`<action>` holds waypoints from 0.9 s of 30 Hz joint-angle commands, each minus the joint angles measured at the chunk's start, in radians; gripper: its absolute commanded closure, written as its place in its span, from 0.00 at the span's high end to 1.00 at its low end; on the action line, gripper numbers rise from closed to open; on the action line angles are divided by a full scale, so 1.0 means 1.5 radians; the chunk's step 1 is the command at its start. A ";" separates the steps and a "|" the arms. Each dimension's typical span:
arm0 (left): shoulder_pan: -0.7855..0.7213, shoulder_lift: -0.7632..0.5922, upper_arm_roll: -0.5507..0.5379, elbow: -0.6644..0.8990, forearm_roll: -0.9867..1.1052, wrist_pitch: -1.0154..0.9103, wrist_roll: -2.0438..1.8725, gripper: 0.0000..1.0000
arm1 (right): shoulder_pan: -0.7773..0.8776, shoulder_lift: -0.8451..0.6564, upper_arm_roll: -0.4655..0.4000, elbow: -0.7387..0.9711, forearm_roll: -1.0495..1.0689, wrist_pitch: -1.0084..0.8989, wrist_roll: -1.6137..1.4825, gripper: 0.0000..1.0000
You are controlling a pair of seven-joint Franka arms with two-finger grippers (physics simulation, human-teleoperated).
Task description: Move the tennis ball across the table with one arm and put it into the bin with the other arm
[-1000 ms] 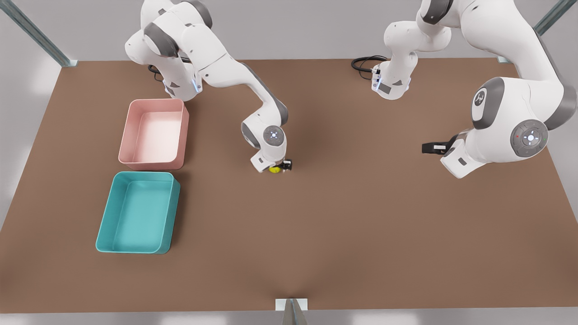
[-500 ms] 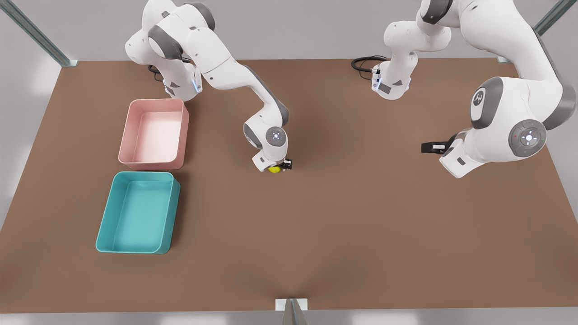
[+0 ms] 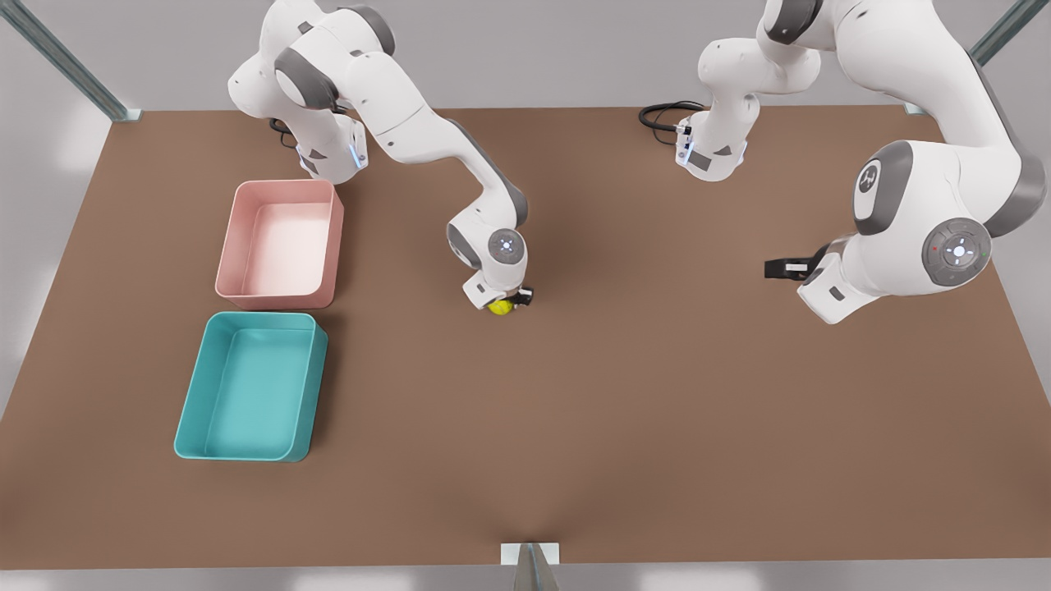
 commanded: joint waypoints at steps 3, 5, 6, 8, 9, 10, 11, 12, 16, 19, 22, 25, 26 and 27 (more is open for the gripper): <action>0.000 -0.001 0.000 0.000 0.000 -0.002 -0.003 1.00 | -0.003 -0.010 -0.001 -0.002 -0.001 -0.008 -0.012 0.62; 0.000 -0.001 0.000 0.000 0.000 -0.001 -0.003 1.00 | -0.011 -0.017 -0.001 -0.002 0.000 -0.009 -0.021 0.62; 0.000 -0.001 0.000 0.000 0.000 -0.001 -0.003 1.00 | -0.015 -0.028 -0.001 -0.003 0.000 -0.020 -0.030 0.62; 0.001 -0.001 0.000 0.000 0.000 0.000 -0.003 1.00 | -0.036 -0.052 -0.001 -0.002 -0.001 -0.035 -0.049 0.62; 0.001 -0.001 0.000 0.000 0.000 0.000 -0.003 1.00 | -0.046 -0.066 -0.001 -0.002 0.000 -0.047 -0.063 0.62; 0.001 -0.001 0.000 0.000 0.000 0.000 -0.003 1.00 | -0.062 -0.077 -0.001 0.002 0.000 -0.061 -0.073 0.62; 0.001 0.000 0.000 0.000 0.000 0.000 -0.003 1.00 | -0.083 -0.090 -0.001 0.005 -0.001 -0.082 -0.084 0.62; 0.001 0.000 0.000 0.000 0.000 0.000 -0.003 1.00 | -0.094 -0.109 -0.005 0.010 0.000 -0.112 -0.093 0.62; 0.001 0.000 0.000 0.000 0.000 0.001 -0.003 1.00 | -0.201 -0.158 -0.005 0.041 -0.001 -0.208 -0.229 0.62; 0.001 0.002 0.000 0.000 0.000 0.001 -0.003 1.00 | -0.288 -0.173 -0.006 0.056 -0.001 -0.247 -0.374 0.62; 0.002 0.002 0.000 0.000 0.000 0.000 -0.003 1.00 | -0.392 -0.161 -0.007 0.076 -0.002 -0.249 -0.539 0.62; 0.004 0.002 0.001 0.000 -0.001 -0.001 -0.003 1.00 | -0.461 -0.135 -0.007 0.111 -0.008 -0.250 -0.653 0.62; 0.006 0.005 0.002 0.000 -0.003 -0.001 -0.004 1.00 | -0.480 -0.125 -0.007 0.122 -0.009 -0.250 -0.679 0.62; 0.006 0.013 0.002 0.000 -0.005 -0.002 -0.004 1.00 | -0.498 -0.115 -0.007 0.130 -0.009 -0.250 -0.707 0.62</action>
